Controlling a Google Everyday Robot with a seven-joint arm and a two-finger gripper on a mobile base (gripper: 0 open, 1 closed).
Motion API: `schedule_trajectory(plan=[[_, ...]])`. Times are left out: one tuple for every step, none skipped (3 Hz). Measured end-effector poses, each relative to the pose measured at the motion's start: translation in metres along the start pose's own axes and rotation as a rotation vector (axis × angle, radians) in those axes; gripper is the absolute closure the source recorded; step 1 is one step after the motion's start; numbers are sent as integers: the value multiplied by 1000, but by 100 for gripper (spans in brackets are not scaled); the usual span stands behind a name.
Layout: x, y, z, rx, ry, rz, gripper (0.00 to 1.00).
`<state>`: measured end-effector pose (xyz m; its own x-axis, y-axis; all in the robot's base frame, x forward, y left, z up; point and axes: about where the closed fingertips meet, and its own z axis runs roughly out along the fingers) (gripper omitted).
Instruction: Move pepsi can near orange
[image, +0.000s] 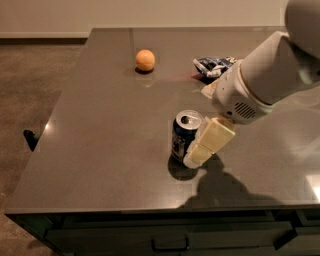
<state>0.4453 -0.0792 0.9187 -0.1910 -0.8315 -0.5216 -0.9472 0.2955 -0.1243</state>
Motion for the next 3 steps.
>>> schedule_trajectory(plan=[[-12,4,12,-9,-33,6,0],[-15,2,18,-5,-44,14,19],[-11,-5,19,1,-46,25,41]])
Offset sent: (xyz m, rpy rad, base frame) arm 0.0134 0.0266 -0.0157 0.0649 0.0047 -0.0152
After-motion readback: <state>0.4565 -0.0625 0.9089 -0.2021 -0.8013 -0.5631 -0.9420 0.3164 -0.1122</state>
